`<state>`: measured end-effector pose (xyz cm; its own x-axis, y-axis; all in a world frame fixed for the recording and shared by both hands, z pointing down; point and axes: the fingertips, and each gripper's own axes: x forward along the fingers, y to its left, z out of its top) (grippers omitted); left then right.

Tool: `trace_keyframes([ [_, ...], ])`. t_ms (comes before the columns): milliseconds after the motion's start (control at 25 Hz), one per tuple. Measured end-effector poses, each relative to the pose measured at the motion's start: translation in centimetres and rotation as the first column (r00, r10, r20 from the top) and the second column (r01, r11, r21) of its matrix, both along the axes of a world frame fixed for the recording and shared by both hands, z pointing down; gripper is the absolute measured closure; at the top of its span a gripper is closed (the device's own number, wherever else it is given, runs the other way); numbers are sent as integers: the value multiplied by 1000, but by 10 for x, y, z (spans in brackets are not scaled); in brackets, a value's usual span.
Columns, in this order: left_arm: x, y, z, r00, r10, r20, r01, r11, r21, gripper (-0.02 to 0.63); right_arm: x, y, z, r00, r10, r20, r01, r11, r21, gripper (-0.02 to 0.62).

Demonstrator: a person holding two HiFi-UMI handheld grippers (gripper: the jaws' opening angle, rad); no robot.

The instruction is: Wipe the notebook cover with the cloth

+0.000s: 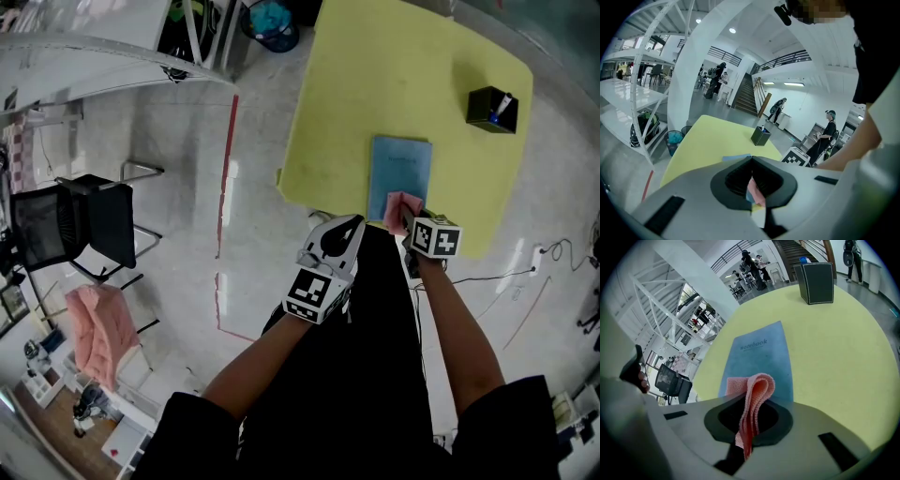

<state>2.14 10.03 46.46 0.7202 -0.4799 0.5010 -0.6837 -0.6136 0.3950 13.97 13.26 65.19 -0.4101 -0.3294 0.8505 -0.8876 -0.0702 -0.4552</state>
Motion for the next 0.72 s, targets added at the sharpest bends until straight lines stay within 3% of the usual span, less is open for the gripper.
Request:
trace_keyframes([
  [720,43,-11,-5,998,60,13,-60,998,2,600,38,3,-5,999,49,-3,-49,999,-11,560],
])
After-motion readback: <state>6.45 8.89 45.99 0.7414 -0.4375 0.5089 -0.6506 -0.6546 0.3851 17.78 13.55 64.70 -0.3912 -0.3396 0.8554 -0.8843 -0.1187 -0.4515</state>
